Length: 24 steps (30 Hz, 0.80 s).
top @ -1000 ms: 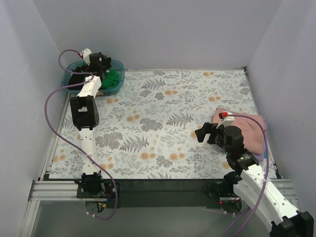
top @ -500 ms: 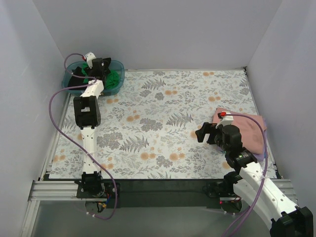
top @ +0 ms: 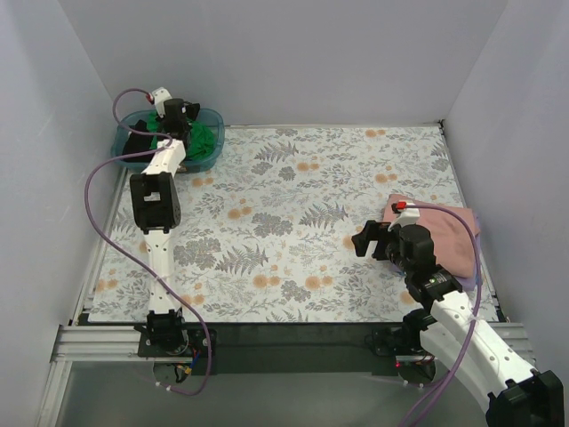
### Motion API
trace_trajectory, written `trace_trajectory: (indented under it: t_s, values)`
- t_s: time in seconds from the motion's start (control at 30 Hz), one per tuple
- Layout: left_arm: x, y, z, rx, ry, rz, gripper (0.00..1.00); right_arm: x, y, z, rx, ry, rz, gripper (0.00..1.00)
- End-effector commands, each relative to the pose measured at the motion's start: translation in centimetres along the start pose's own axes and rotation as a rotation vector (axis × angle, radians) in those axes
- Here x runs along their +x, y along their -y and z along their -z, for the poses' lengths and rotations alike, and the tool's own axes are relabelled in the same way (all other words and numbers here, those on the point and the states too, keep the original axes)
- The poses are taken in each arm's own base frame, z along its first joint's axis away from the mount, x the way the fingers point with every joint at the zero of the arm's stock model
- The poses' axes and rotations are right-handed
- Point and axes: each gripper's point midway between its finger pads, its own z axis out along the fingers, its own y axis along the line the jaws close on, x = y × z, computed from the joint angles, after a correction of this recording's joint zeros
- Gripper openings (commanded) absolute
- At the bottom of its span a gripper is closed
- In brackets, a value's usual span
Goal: Fold and stack the t-shirts
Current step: Grab the tshirt from the pile, then move the tshirt to the center of the board
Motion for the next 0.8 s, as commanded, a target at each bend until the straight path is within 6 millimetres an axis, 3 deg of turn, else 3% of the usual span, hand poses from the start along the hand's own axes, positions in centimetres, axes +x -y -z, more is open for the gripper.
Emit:
trace_trajectory:
  t_s: [0.0, 0.03, 0.23, 0.27, 0.33, 0.37, 0.43, 0.47, 0.53, 0.57, 0.6, 0.63, 0.67, 0.7, 0.77]
  values:
    - [-12.0, 2.3, 5.9, 0.043, 0.179, 0.048, 0.0, -1.1, -0.6, 0.0, -0.023, 0.036, 0.007, 0.98]
    - [-13.4, 4.3, 7.9, 0.08, 0.205, 0.055, 0.0, -1.1, -0.6, 0.0, -0.026, 0.035, 0.007, 0.98]
    - [-18.9, 7.0, 13.9, 0.118, 0.304, 0.041, 0.0, -1.0, -0.8, 0.0, -0.034, 0.025, 0.004, 0.98]
    - [-20.7, 8.0, 16.4, 0.141, 0.338, 0.046, 0.0, -0.9, -0.9, 0.0, -0.038, 0.022, 0.004, 0.99]
    - [-21.9, 9.0, 18.9, 0.17, 0.36, 0.044, 0.0, -0.9, -0.7, 0.1, -0.031, 0.026, 0.002, 0.98]
    - [-23.7, 10.2, 21.9, 0.214, 0.39, 0.059, 0.0, -0.9, -0.6, 0.1, -0.025, 0.026, -0.004, 0.98]
    - [-25.0, 11.5, 25.1, 0.272, 0.422, 0.061, 0.0, -0.8, -0.2, 0.2, -0.001, 0.025, -0.004, 0.98]
    - [-25.9, 12.6, 28.4, 0.336, 0.436, 0.066, 0.0, -0.9, -0.2, 0.3, 0.001, 0.027, -0.004, 0.98]
    - [-26.4, 14.2, 32.0, 0.439, 0.444, 0.068, 0.0, -1.2, -0.5, 0.5, -0.013, 0.035, -0.004, 0.98]
    - [-25.4, 15.5, 34.1, 0.5, 0.423, 0.063, 0.0, -1.3, -0.5, 0.7, -0.016, 0.04, -0.005, 0.98]
    - [-26.9, 15.9, 37.9, 0.593, 0.444, 0.079, 0.0, -1.6, -0.7, 0.9, -0.022, 0.054, -0.006, 0.98]
    - [-27.0, 16.4, 40.0, 0.655, 0.437, 0.1, 0.0, -1.6, -0.6, 1.0, -0.02, 0.055, -0.008, 0.98]
    - [-25.8, 17.5, 42.4, 0.74, 0.407, 0.098, 0.0, -1.8, -0.5, 1.2, -0.016, 0.062, -0.009, 0.98]
    - [-27.4, 16.8, 46.1, 0.821, 0.429, 0.129, 0.0, -2.1, -0.7, 1.5, -0.022, 0.074, -0.011, 0.98]
    - [-26.8, 18.0, 51.2, 1.037, 0.363, 0.172, 0.0, -2.3, -0.7, 2.0, -0.016, 0.078, -0.019, 0.98]
